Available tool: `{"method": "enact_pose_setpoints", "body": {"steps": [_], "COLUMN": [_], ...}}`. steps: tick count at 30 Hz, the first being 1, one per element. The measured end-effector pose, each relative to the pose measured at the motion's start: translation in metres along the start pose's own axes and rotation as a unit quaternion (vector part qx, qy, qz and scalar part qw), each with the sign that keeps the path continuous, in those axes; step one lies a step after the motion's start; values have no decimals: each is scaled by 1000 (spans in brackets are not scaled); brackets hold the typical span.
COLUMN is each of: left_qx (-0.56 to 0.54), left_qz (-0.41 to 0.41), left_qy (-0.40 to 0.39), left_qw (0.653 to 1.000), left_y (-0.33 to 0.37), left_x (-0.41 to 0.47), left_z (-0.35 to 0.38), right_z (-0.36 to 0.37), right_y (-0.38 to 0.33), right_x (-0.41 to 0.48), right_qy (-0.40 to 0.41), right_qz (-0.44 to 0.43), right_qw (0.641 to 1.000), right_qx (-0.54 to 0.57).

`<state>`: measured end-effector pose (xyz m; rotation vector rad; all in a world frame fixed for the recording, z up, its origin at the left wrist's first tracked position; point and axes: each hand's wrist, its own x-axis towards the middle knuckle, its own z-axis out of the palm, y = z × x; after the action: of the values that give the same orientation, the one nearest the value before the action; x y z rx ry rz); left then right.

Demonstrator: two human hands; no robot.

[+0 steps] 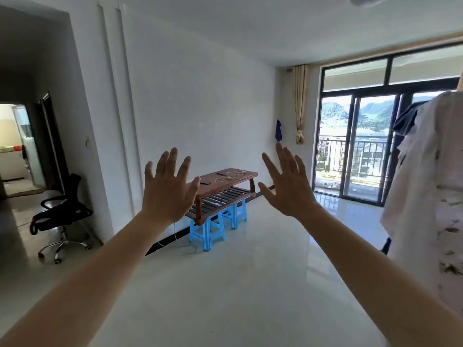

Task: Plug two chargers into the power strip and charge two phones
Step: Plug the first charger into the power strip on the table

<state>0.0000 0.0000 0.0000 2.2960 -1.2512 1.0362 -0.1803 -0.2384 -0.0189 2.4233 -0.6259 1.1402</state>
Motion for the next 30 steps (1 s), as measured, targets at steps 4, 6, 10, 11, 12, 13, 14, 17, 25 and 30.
{"method": "enact_pose_setpoints", "body": {"steps": [4,6,10,11,12,13,14,17,25,30], "left_qx": [0,-22,-45,-48,-49,-46,-41,-14,20,2], "left_qz": [-9,-14,3,13,23,32,42,68,47,6], "left_qy": [3,13,28,22,17,9,-1,-36,-118,-124], "left_qw": [1000,1000,999,999,998,998,998,997,992,992], "left_y": [-44,-53,-59,-59,-59,-59,-59,-60,-94,-133], "left_x": [60,90,139,150,161,172,185,228,357,403], "left_z": [49,82,166,192,220,249,278,356,509,605], "right_z": [58,90,162,184,207,233,261,343,547,666], "right_y": [3,11,42,51,60,69,78,106,157,141], "right_x": [47,66,102,110,117,124,131,154,273,333], "right_qy": [-29,-26,-22,-22,-20,-20,-19,-26,-100,-134], "right_qz": [17,37,40,46,51,54,55,66,87,29], "right_qw": [999,999,999,999,999,998,998,997,990,985], "right_qx": [-8,2,-3,-1,2,1,3,12,47,101]}}
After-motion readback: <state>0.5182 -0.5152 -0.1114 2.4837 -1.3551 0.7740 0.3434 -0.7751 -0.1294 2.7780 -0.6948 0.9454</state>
